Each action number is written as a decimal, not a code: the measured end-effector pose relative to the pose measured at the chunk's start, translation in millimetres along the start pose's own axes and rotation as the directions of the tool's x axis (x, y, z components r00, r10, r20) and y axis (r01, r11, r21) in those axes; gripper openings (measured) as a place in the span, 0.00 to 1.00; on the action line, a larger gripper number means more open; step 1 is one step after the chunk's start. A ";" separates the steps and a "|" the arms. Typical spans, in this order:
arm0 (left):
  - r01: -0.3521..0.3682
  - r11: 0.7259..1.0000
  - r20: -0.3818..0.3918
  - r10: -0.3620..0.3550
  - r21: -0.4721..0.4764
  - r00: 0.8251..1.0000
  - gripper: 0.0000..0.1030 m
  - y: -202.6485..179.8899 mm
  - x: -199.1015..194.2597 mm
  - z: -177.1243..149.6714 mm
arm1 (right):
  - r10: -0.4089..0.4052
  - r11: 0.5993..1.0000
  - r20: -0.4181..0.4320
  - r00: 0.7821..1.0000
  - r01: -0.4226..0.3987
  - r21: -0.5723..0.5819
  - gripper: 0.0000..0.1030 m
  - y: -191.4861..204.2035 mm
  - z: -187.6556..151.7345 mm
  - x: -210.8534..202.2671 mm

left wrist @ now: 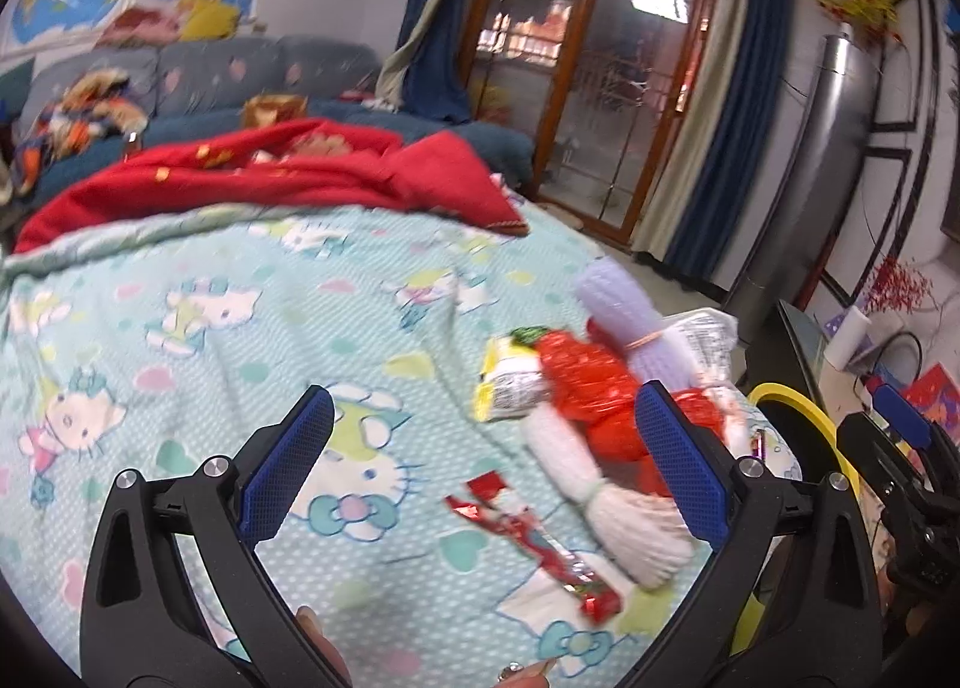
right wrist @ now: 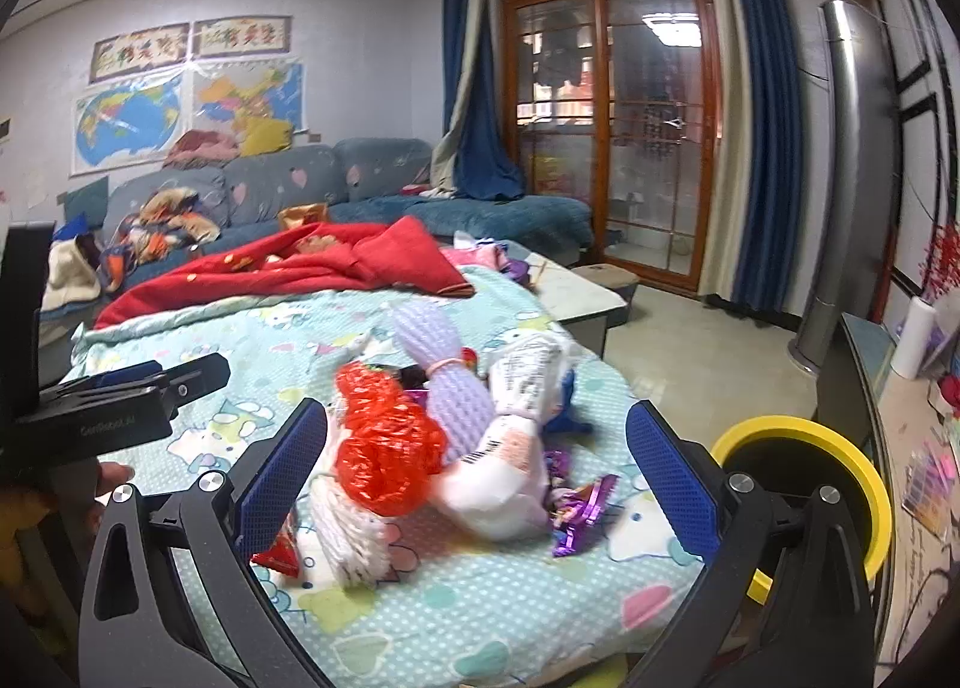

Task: Collect trash
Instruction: 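Grasp the red candy wrappers with the left tool while the right tool grasps the red plastic bag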

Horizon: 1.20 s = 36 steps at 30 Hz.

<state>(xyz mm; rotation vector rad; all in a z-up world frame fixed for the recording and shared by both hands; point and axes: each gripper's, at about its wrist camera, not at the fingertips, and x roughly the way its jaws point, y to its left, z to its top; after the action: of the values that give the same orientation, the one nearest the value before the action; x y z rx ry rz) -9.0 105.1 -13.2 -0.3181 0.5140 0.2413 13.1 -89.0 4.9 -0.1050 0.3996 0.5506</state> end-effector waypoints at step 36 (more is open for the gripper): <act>0.197 0.956 -0.392 -0.269 -0.216 0.880 0.07 17.7 56.8 -49.2 | 0.345 0.939 -0.301 0.889 -0.331 0.099 0.15 9.6 -15.7 84.3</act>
<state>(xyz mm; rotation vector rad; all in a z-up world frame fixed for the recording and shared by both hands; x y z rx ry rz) 11.8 112.3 -87.2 -0.6027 0.8751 -0.0245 68.3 -42.8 -42.8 -0.0796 0.7508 0.8745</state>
